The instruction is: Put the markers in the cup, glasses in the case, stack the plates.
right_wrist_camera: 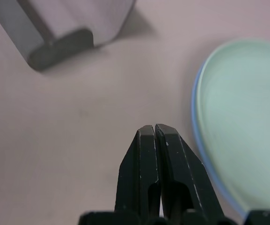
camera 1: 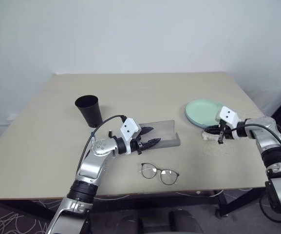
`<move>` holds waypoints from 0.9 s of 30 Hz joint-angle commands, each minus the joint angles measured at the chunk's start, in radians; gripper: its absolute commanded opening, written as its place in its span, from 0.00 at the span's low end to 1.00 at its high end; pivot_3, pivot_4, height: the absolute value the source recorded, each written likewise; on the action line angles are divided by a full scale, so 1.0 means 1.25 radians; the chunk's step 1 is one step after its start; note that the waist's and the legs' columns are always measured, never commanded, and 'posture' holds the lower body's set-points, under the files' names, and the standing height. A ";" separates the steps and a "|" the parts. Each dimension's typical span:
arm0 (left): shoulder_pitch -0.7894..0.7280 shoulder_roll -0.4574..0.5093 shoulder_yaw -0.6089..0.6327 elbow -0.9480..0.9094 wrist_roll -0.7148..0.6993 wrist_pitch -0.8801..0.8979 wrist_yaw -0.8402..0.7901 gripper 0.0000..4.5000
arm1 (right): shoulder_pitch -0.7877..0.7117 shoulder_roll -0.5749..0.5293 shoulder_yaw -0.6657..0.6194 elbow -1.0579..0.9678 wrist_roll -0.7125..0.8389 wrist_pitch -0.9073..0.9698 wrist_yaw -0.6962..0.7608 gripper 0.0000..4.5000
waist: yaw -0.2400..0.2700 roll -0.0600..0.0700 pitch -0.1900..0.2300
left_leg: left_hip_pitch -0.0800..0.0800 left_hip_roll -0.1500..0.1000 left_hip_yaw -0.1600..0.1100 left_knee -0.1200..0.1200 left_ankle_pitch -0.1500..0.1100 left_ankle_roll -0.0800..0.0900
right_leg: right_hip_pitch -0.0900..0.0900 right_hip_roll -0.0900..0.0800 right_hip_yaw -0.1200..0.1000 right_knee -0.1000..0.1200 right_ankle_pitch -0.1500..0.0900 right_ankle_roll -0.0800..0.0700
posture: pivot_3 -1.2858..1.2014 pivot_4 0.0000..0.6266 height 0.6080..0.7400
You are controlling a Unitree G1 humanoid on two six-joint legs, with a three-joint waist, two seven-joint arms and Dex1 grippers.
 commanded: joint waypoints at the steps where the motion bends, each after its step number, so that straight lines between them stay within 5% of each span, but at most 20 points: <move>1: -0.010 -0.002 0.008 -0.014 -0.005 -0.011 -0.001 0.62 | -0.030 -0.013 -0.025 -0.019 0.012 0.014 -0.021 0.01 | 0.000 0.000 0.000 | 0.000 0.000 0.000 0.000 0.000 0.000 | 0.000 0.000 0.000 0.000 0.000 0.000 | 0.52 0.00 0.94; 6: -0.010 -0.004 0.008 -0.014 -0.006 -0.011 0.000 0.62 | -0.019 -0.001 -0.009 -0.010 -0.001 0.012 -0.048 0.36 | 0.000 0.000 0.000 | 0.000 0.000 0.000 0.000 0.000 0.000 | 0.000 0.000 0.000 0.000 0.000 0.000 | 0.52 0.00 0.94; 27: -0.007 0.000 0.009 -0.014 -0.006 -0.009 -0.001 0.62 | -0.020 0.048 0.017 0.117 -0.039 -0.042 -0.120 0.36 | 0.000 0.000 0.000 | 0.000 0.000 0.000 0.000 0.000 0.000 | 0.000 0.000 0.000 0.000 0.000 0.000 | 0.52 0.00 0.94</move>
